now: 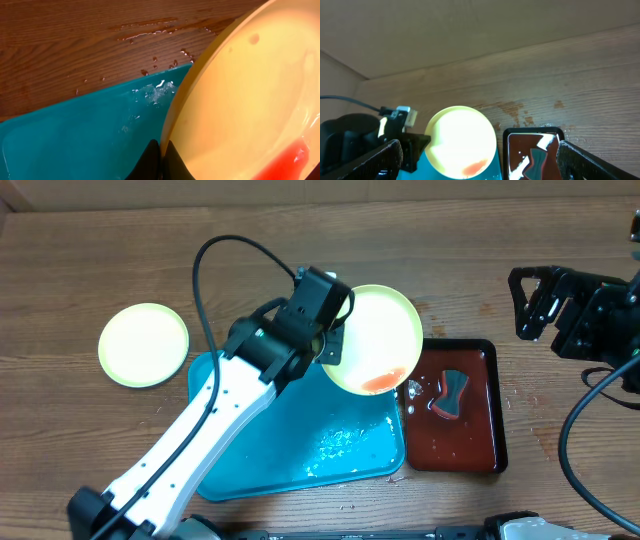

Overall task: Clean dirty plates on tray and stack at the side
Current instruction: 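Lift the yellow plate with the left gripper and swing it rightward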

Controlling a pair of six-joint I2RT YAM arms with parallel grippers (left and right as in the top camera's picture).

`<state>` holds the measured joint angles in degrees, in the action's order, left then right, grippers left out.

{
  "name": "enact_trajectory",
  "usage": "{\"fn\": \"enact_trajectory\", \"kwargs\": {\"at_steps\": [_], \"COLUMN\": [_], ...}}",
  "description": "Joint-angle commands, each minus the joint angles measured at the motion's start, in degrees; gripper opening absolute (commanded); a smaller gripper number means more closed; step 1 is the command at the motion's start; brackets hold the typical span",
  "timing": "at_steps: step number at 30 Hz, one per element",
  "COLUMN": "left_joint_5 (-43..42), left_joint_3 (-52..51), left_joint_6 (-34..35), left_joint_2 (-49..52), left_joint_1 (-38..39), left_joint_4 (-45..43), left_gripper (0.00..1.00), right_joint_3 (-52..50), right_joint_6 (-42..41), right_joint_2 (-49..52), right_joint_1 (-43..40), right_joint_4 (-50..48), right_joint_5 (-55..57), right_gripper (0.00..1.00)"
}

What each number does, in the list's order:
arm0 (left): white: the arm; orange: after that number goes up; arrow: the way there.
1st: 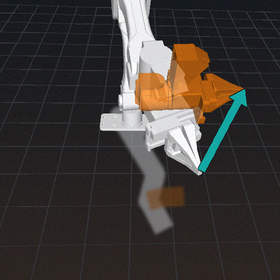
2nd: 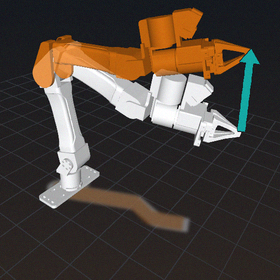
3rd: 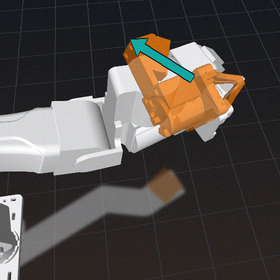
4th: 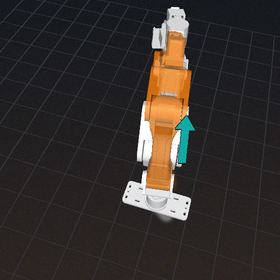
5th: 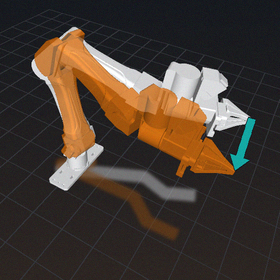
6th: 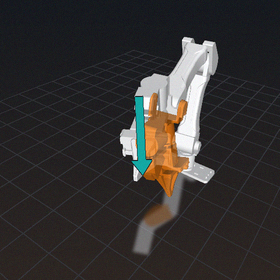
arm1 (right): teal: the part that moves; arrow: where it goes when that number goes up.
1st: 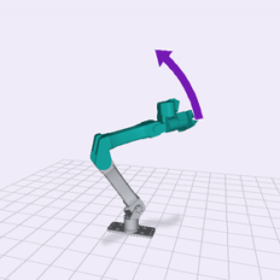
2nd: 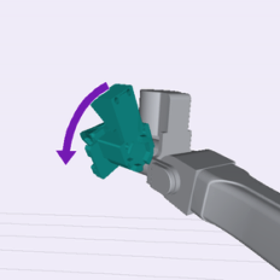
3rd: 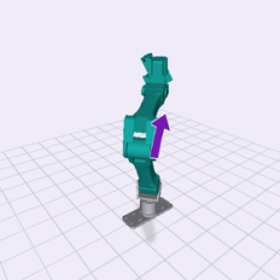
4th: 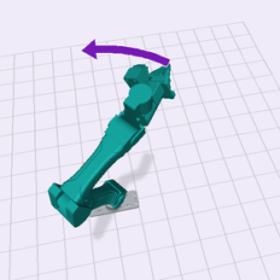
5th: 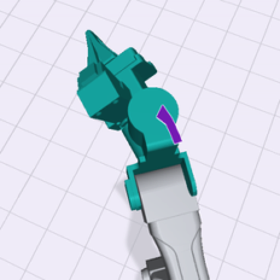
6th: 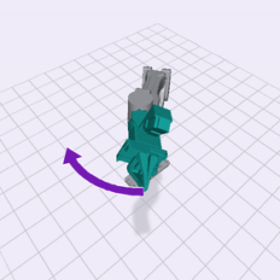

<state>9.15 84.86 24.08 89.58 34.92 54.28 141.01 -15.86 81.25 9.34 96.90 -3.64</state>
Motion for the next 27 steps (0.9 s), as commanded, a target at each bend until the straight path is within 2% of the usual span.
{"fn": "enact_trajectory", "kwargs": {"at_steps": [1, 6, 9, 16, 27], "left_joint_5": [1.27, 1.36, 1.38, 2.69, 18.36], "left_joint_3": [4.11, 10.25, 12.96, 14.43, 14.99], "left_joint_6": [1.18, 0.11, -0.50, -1.60, -6.01], "left_joint_2": [5.09, 10.60, 13.31, 17.62, 18.91], "left_joint_1": [1.07, 4.11, 5.79, 8.76, 17.05], "left_joint_4": [0.13, 1.46, 2.34, 2.23, -1.88], "left_gripper": [0.04, 0.04, 0.04, 0.04, 0.04], "right_joint_3": [0.83, 0.83, 0.83, 0.83, 0.83], "right_joint_6": [-0.63, -0.59, -0.63, -0.61, -0.63], "right_joint_2": [-1.03, -3.69, -5.68, -8.52, -8.76], "right_joint_1": [-0.33, -0.33, -0.33, -0.33, -0.33], "right_joint_4": [-1.62, -6.78, -9.14, -7.48, -4.94], "right_joint_5": [1.05, 1.70, 6.05, 11.82, 12.17], "right_gripper": [1.00, 1.00, 1.00, 1.00, 1.00]}}
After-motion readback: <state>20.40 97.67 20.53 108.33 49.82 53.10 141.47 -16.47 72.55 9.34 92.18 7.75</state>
